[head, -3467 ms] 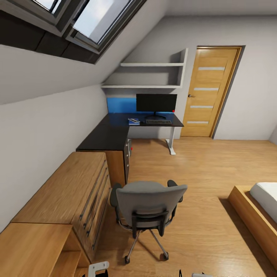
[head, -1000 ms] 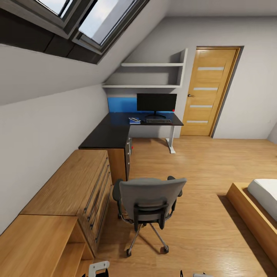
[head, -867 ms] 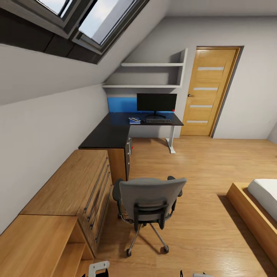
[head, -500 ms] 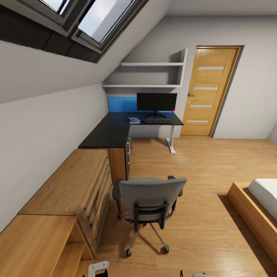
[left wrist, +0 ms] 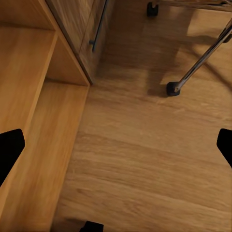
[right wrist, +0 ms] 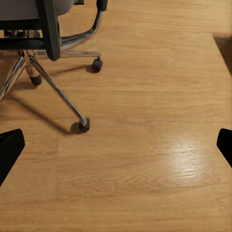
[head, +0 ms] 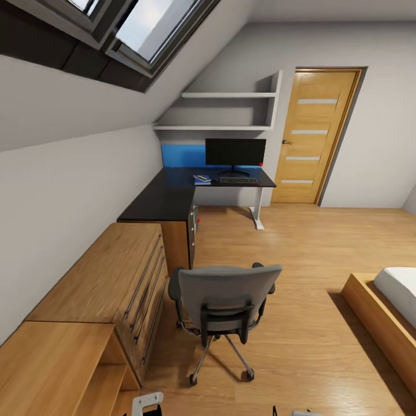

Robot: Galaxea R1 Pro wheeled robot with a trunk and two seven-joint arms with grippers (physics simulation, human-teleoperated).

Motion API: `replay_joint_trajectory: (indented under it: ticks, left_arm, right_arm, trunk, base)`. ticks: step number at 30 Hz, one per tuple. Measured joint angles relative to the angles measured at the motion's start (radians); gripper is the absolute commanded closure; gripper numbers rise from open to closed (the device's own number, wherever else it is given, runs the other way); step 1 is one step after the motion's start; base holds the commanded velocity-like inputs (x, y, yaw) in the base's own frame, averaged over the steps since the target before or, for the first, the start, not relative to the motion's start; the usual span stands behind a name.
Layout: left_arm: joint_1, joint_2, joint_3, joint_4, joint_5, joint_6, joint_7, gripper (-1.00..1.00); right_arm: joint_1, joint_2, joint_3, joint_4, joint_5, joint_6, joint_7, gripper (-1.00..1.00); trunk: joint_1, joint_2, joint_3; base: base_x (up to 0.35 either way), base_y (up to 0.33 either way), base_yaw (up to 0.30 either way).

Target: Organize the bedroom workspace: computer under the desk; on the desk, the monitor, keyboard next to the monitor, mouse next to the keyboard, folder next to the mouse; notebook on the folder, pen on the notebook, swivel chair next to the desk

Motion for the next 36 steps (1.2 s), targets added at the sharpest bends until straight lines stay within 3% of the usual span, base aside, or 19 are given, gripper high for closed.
replay_joint_trajectory:
  ticks: [9, 13, 36]
  left_arm:
    - [0.0, 0.002, 0.002, 0.001, 0.047, -0.001, -0.001, -1.0]
    - [0.0, 0.004, 0.003, 0.002, 0.064, -0.001, -0.002, -1.0]
    - [-0.001, -0.001, -0.006, 0.003, 0.068, -0.001, -0.003, -1.0]
  right_arm:
    - [0.0, -0.002, -0.001, 0.0, -0.001, 0.0, 0.0, -1.0]
    - [0.0, -0.015, -0.002, -0.001, -0.001, 0.0, 0.0, -1.0]
    - [0.0, -0.016, 0.001, -0.003, -0.006, -0.008, -0.002, -1.0]
  trunk:
    - [0.035, -0.063, -0.028]
    - [0.05, -0.091, -0.041]
    - [0.138, -0.252, -0.113]
  base:
    - [0.0, 0.0, 0.0]
    - [0.0, 0.0, 0.0]
    - [0.0, 0.0, 0.0]
